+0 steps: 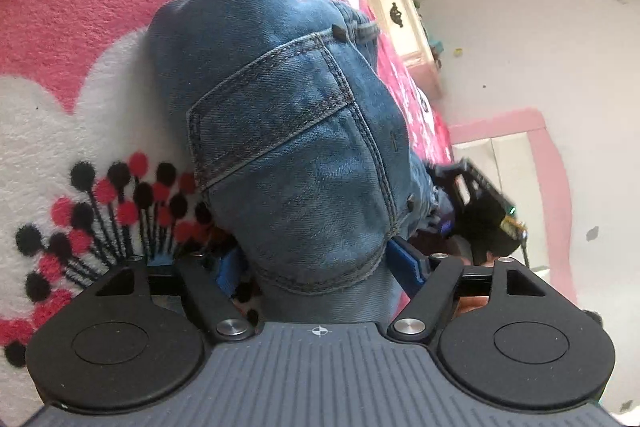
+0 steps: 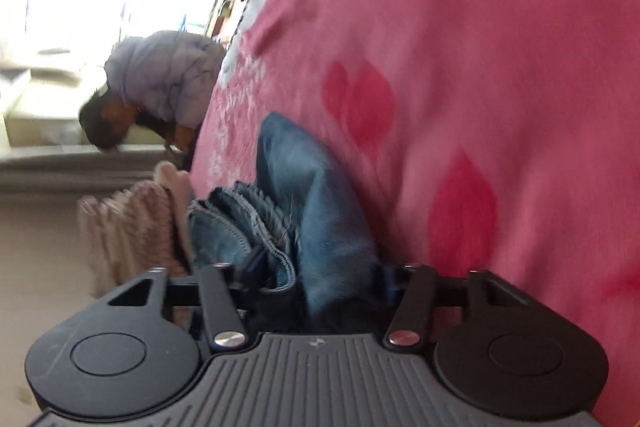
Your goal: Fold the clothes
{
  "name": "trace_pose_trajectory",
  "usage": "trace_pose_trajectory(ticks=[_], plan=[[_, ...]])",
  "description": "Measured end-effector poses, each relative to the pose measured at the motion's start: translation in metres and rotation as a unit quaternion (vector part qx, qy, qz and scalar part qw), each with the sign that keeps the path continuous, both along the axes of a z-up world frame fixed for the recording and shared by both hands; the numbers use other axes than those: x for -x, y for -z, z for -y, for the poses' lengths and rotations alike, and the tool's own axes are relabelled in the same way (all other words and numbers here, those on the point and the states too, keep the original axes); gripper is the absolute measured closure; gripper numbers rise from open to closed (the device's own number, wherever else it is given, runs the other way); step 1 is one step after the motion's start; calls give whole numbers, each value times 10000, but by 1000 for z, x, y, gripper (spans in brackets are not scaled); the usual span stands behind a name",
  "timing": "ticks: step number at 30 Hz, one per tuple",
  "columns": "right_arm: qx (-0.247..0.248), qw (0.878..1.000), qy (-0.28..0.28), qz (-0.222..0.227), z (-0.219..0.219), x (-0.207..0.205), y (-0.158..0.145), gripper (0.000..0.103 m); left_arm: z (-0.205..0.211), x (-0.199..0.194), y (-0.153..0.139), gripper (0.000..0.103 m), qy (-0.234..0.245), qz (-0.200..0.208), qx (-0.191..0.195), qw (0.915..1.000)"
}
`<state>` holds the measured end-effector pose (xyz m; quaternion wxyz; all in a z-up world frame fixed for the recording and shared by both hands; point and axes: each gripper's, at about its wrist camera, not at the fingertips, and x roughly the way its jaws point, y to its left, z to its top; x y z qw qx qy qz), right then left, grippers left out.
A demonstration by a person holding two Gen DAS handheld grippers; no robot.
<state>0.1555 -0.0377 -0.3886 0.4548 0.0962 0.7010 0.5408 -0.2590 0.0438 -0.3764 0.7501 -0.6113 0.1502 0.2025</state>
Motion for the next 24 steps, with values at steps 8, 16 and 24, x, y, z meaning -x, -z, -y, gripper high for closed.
trace_pose_trajectory(ticks=[8, 16, 24], plan=[[226, 9972, 618, -365, 107, 45, -16, 58, -6, 16, -14, 31, 400, 285, 161, 9987], [985, 9885, 821, 800, 229, 100, -35, 48, 23, 26, -27, 29, 1534, -722, 160, 9854], [-251, 9880, 1037, 1120, 216, 89, -82, 28, 48, 4, -83, 28, 2132, -1661, -1534, 9505]])
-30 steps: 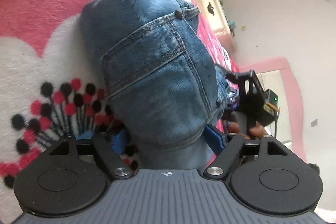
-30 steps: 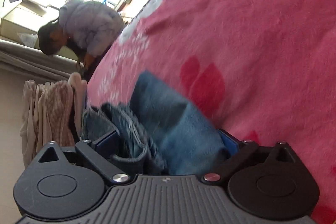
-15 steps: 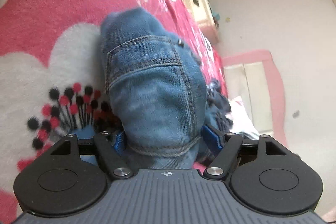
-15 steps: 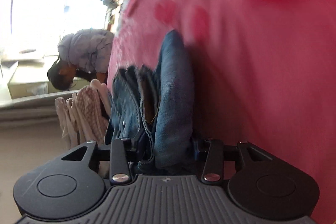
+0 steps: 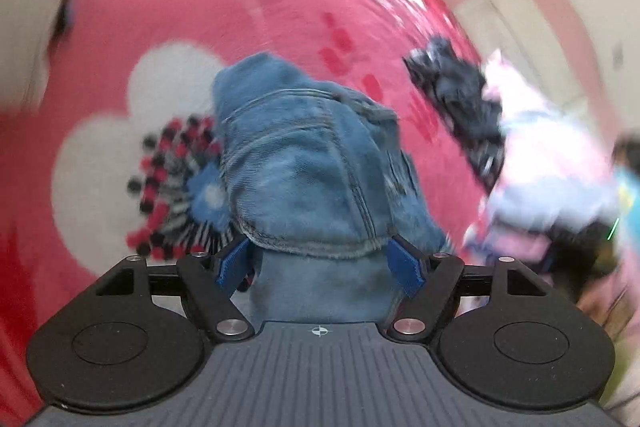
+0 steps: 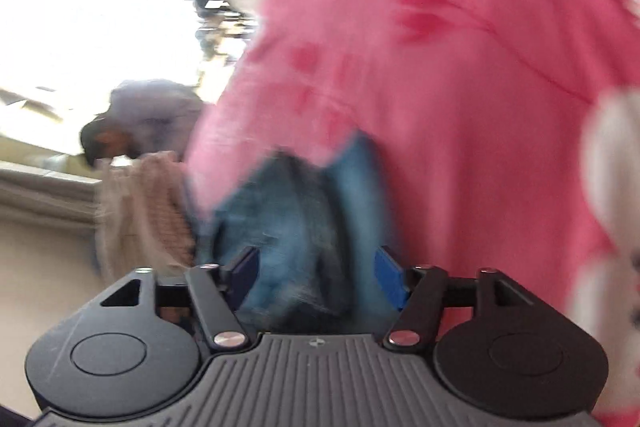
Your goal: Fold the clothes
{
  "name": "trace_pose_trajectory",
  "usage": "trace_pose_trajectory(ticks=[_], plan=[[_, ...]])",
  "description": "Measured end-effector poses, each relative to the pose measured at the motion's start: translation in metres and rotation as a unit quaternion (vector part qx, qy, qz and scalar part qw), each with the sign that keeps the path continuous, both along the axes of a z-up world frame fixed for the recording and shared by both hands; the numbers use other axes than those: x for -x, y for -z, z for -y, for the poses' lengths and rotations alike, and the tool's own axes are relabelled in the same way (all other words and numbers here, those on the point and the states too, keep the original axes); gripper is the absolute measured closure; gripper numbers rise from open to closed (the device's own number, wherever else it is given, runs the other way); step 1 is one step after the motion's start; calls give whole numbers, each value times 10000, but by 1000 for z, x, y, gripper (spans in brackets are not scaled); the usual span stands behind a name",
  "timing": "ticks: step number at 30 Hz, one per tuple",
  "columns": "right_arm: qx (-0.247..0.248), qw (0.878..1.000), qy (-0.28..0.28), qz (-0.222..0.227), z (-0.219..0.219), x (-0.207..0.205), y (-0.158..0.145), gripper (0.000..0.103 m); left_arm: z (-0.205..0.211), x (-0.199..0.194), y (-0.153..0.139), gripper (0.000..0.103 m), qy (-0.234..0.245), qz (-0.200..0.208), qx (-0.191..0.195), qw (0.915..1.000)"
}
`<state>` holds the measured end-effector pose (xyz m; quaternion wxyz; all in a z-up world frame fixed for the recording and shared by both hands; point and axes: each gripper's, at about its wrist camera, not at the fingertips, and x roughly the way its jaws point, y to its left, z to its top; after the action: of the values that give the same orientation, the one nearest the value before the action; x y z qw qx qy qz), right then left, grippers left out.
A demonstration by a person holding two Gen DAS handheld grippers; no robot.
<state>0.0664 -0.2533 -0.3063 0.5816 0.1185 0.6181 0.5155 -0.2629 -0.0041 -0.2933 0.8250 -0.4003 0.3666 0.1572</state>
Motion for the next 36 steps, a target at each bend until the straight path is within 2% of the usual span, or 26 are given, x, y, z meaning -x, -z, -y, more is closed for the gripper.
trace_pose_trajectory(ticks=[3, 4, 6, 8, 11, 15, 17, 20, 23, 26, 28, 30, 33, 36], plan=[[-50, 9998, -195, -98, -27, 3, 6, 26, 27, -12, -6, 27, 662, -450, -972, 9920], [18, 9997, -212, -122, -31, 3, 10, 26, 33, -11, -5, 27, 783, -576, -1167, 9884], [184, 9993, -248, -195, -42, 2, 22, 26, 37, 3, -1, 27, 806, -790, -1292, 9852], [296, 9988, -255, -303, -48, 2, 32, 26, 35, 14, -2, 27, 619, -978, -1387, 9835], [388, 9975, -276, -529, -57, 5, 45, 26, 30, 21, -17, 27, 426, -818, -1615, 9826], [374, 9946, -307, -920, -62, 12, 56, 25, 42, -9, -31, 27, 1003, -274, -1791, 9783], [332, 9940, -280, -1001, -57, 9, 56, 23, 58, -35, -31, 26, 1530, 13, -1939, 9690], [238, 9928, -197, -1155, -57, 4, 54, 22, 81, -72, -26, 26, 2322, 298, -2215, 9466], [285, 9931, -135, -1133, -52, -1, 49, 22, 100, -97, -12, 26, 2853, 212, -2460, 9261], [356, 9927, -172, -1135, -44, -3, 46, 22, 110, -110, 0, 26, 3013, -48, -2715, 9140], [280, 9898, -223, -1381, -40, -1, 50, 22, 112, -115, 5, 26, 2974, -119, -2773, 9135], [112, 9851, -235, -1701, -37, -1, 54, 20, 110, -116, 4, 26, 2852, -109, -2707, 9194], [-100, 9810, -239, -1922, -40, -2, 52, 20, 105, -117, 1, 26, 2640, -151, -2616, 9282], [-293, 9760, -280, -2139, -47, 0, 49, 18, 106, -120, 0, 27, 2495, -220, -2689, 9300]])
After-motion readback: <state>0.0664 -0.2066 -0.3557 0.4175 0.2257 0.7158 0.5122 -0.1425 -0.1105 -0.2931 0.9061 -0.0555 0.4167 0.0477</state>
